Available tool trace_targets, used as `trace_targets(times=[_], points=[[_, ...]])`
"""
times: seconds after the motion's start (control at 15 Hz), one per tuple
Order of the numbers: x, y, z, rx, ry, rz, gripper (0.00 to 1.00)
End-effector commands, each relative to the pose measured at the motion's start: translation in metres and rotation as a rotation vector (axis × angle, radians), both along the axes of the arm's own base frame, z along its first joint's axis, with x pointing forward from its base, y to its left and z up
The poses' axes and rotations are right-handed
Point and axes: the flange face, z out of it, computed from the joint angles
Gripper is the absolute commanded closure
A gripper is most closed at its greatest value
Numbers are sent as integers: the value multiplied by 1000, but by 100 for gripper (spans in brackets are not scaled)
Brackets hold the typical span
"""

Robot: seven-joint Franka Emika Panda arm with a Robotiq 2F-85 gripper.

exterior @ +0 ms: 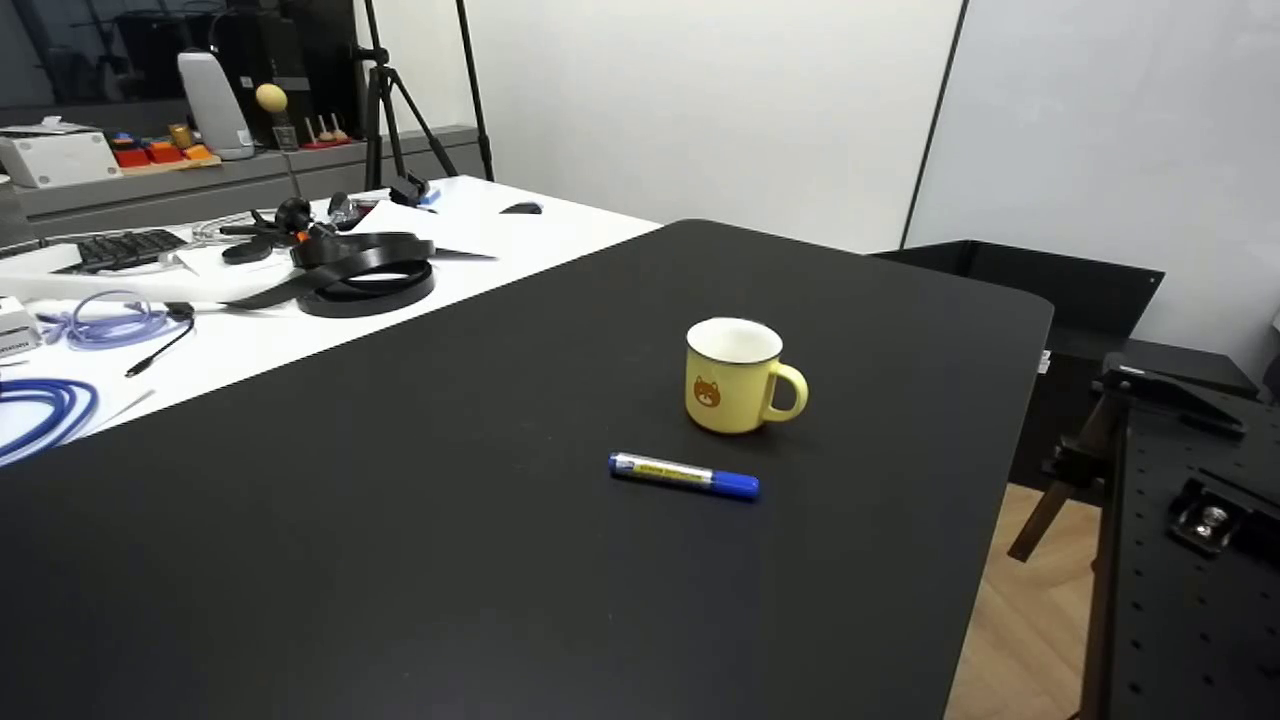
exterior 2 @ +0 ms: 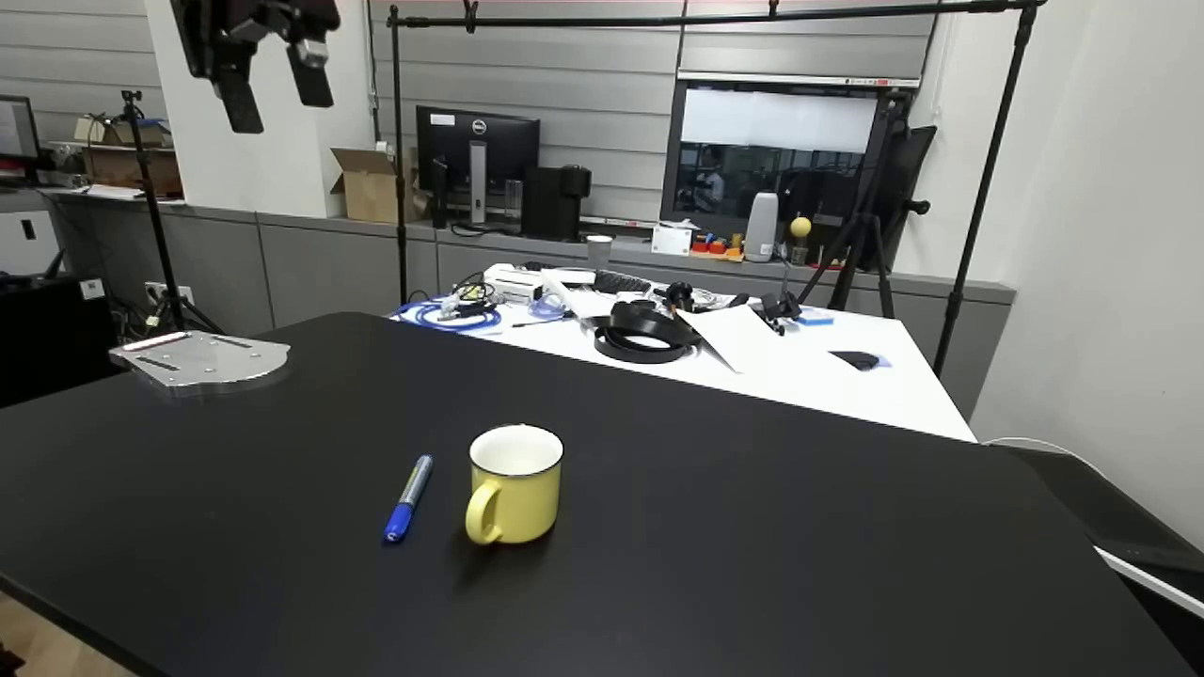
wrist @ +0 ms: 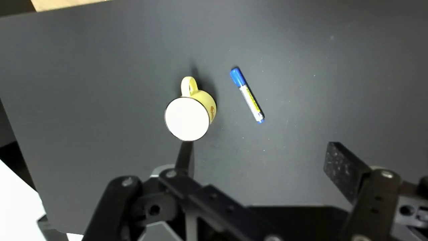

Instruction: Put the blue marker in the yellow mug

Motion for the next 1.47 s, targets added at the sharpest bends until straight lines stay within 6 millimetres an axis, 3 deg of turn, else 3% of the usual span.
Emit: trace_targets(times=[0.0, 0.4, 0.47, 0.67, 0.93, 1.4], points=[[29, -15, -22, 51, 29, 192, 0], [64, -41, -81, 117, 97, 532, 0], [56, -38, -70, 103, 70, 451, 0], [62, -44, -89, 113, 107, 513, 0], [62, -35, -106, 33, 91, 614, 0], [74, -44, -188, 113, 93, 625, 0]])
